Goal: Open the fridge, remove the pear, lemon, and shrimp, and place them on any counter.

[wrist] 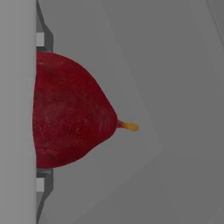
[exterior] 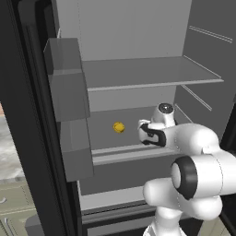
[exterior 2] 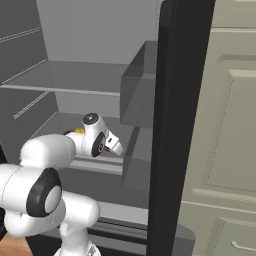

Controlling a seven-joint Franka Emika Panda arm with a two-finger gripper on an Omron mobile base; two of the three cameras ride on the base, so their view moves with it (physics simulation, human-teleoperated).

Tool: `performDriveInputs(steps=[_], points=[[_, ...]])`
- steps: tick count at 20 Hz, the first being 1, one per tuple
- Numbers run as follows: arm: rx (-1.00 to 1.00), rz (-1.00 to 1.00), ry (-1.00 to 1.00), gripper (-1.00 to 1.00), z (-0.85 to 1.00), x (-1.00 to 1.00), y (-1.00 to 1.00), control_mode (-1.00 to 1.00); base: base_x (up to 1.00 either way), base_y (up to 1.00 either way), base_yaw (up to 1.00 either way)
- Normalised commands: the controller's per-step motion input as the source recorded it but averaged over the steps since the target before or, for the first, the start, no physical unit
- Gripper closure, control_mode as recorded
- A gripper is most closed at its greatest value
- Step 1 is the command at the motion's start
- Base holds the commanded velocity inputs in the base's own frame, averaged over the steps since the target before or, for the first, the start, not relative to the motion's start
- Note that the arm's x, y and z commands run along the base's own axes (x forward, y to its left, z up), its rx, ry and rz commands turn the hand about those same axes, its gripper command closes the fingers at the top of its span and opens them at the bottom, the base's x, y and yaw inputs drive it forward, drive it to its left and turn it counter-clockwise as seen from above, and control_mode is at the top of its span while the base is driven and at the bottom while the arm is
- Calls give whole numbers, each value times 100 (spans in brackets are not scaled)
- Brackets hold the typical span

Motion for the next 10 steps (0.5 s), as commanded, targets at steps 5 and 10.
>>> performDriveInputs(steps=[5,10], points=[[0,0,0,100,-13,20,0,-100,0,0,0],[0,0,0,100,-2,2,0,-100,0,0,0]])
